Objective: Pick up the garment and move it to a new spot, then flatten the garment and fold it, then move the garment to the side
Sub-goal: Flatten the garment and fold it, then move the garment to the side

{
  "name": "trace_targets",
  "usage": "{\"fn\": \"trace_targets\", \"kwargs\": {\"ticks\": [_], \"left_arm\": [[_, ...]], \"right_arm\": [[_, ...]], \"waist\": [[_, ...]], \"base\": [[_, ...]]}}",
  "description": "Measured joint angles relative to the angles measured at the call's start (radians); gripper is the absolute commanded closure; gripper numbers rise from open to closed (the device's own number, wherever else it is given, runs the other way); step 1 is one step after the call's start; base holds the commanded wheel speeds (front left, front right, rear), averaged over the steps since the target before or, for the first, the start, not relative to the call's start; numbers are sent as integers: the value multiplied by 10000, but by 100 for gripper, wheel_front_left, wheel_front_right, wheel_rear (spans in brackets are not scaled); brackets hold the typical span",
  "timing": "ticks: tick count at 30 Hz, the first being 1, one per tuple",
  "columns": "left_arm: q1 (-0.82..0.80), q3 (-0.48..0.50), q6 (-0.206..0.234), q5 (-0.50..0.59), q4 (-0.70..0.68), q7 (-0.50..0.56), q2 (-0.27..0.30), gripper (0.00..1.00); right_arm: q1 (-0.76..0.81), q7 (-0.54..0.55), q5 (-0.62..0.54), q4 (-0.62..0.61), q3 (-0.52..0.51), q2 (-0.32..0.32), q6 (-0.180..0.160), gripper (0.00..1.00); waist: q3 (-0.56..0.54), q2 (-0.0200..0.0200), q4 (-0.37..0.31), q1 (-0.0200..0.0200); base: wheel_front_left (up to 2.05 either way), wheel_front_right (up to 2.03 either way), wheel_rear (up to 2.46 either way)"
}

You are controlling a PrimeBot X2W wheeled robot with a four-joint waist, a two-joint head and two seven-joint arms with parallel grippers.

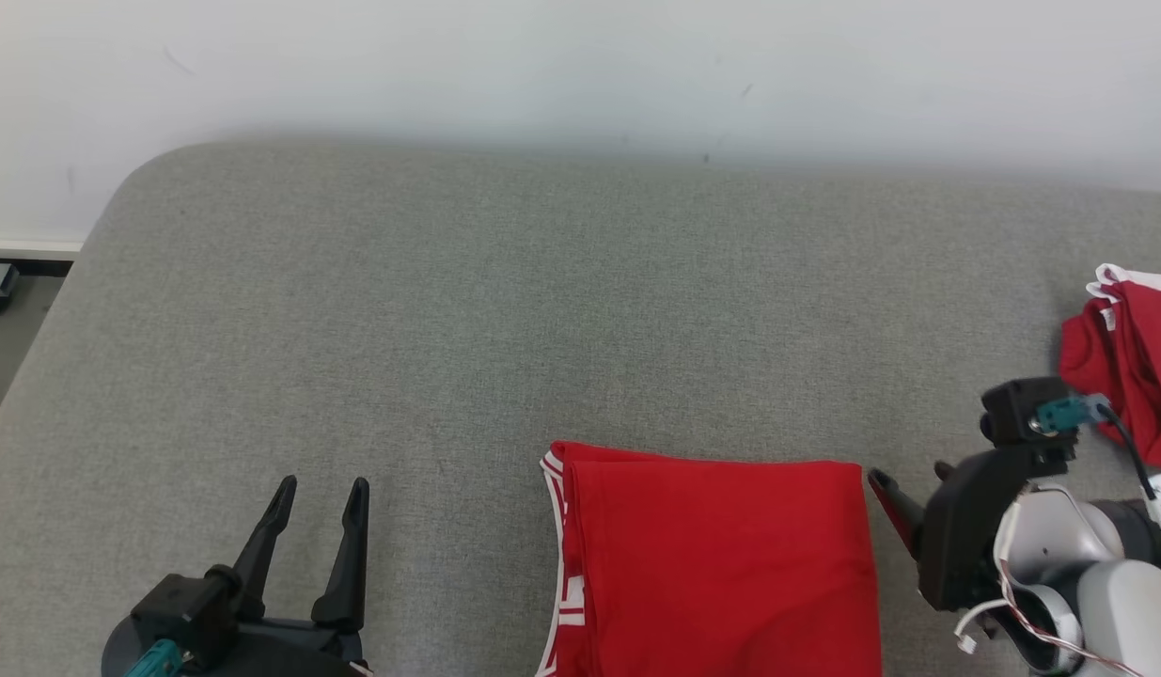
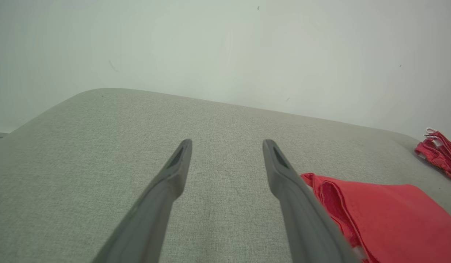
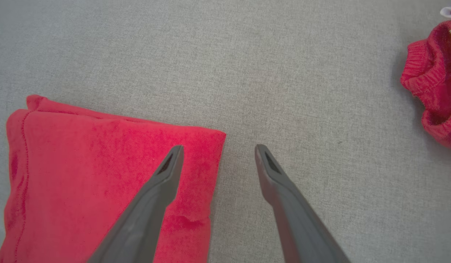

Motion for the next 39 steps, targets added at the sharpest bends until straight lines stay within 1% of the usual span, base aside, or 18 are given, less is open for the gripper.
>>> {"fn": "trace_targets", "kwargs": {"ticks": [5,7,10,18,24,36,37,38,39], "left_arm": [[1,-4,-52,44,-6,-2,0,0],[4,-6,-63,117,-6,0,2,0],[6,-13,-105,159,2,0,0,0],[11,-46,-140,190,50,0,0,0],[16,-161,-221,199,121,-2,0,0],[-50,-180,-180,198,75,0,100,0],[-69,-178,-178,198,73,0,105,0],[-82,-178,-165,198,69,0,113,0],[-87,-182,-134,198,67,0,115,0]], "right_arm": [[567,947,384,-318,-571,4,0,0],[699,1103,522,-370,-761,2,0,0],[869,1204,773,-347,-765,2,0,0],[1249,1135,1340,73,-178,8,0,0],[1418,882,1430,690,-178,4,0,0],[793,384,1624,1848,75,-4,0,0],[704,339,1645,1964,96,-8,0,4],[602,268,1645,2094,109,-8,0,26],[509,209,1643,2215,111,-10,0,69]], "waist": [[-28,1,-84,0],[-37,0,-83,-1],[-37,0,-52,0],[-34,0,89,-1],[-71,0,292,-1],[204,0,670,0],[231,0,687,0],[257,0,700,0],[278,0,715,-1]], "base": [[0,0,0],[0,0,0],[0,0,0],[0,0,0],[0,0,0],[0,0,0],[0,0,0],[0,0,0],[0,0,0]]}}
